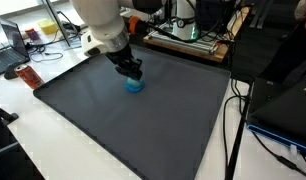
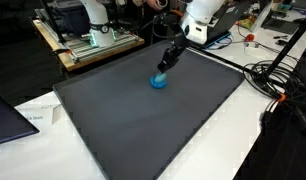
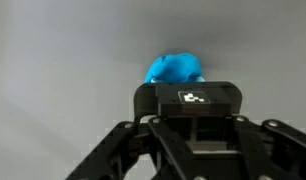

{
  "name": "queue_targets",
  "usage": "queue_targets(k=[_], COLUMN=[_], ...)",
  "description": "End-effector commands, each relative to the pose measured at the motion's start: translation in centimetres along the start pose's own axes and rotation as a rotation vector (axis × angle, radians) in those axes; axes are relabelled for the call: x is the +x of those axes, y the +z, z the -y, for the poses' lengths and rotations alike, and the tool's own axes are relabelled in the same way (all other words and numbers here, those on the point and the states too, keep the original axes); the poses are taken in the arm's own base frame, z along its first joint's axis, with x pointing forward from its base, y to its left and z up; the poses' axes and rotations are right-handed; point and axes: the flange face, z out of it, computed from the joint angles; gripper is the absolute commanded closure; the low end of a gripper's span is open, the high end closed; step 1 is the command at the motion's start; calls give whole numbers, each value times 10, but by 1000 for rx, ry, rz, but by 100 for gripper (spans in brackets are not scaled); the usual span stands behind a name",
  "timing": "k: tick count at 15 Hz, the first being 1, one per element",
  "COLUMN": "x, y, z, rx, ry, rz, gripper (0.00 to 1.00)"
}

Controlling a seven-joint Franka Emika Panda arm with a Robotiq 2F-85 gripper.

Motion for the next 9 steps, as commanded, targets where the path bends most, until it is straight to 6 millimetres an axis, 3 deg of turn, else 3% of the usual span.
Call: queue_targets(k=[1, 9], x=[20, 29], y=[20, 24], z=[0, 0], rx=[43, 55], ry=[47, 116], rz=[-63, -118], gripper=[78, 78])
